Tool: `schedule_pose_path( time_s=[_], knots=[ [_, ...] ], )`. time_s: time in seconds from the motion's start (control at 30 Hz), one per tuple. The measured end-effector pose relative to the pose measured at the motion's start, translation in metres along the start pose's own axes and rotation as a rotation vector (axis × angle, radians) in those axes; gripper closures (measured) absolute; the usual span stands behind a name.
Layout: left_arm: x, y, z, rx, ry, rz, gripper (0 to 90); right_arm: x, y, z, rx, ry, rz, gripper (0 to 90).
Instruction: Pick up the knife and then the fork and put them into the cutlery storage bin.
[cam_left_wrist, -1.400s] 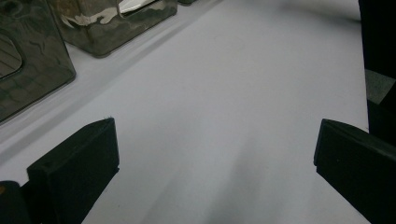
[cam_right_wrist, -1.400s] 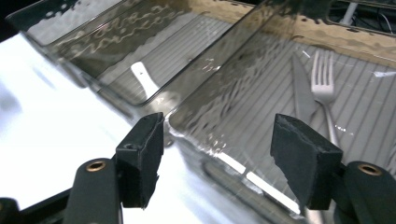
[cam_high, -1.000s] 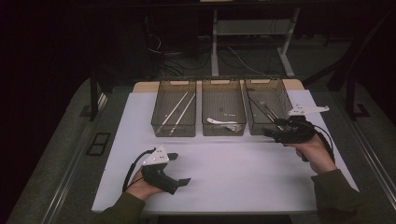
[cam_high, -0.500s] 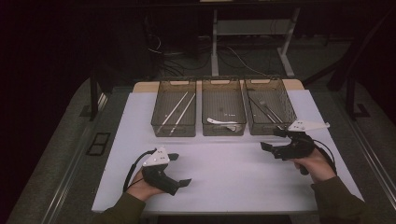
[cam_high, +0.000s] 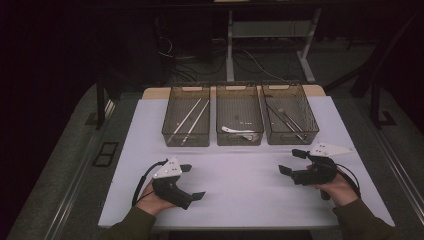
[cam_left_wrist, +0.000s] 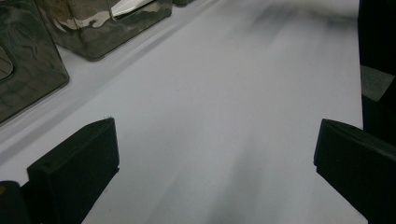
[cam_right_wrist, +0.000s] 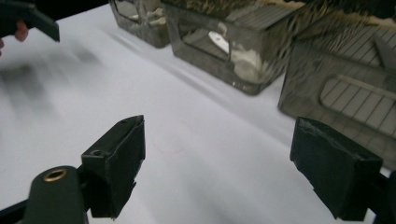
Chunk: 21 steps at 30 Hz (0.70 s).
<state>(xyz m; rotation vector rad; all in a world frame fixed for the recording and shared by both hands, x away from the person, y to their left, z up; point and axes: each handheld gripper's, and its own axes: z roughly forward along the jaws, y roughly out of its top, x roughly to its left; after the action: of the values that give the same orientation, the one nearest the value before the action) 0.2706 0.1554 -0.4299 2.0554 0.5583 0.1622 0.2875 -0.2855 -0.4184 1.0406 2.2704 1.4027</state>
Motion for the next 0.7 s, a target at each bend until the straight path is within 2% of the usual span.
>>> schedule_pose_path(
  time_s=[0.13, 0.33, 0.7],
  knots=[
    [0.000, 0.000, 0.000, -0.005, 0.000, -0.002, 0.0, 0.005, -0.009, -0.001, 0.013, 0.013, 0.004, 17.8],
    [0.000, 0.000, 0.000, -0.004, 0.000, -0.003, 0.0, 0.011, -0.018, -0.006, 0.031, 0.018, -0.015, 16.8],
    [0.000, 0.000, 0.000, -0.008, 0.001, -0.004, 0.0, 0.004, -0.029, -0.012, 0.028, 0.009, 0.012, 14.1]
  ],
)
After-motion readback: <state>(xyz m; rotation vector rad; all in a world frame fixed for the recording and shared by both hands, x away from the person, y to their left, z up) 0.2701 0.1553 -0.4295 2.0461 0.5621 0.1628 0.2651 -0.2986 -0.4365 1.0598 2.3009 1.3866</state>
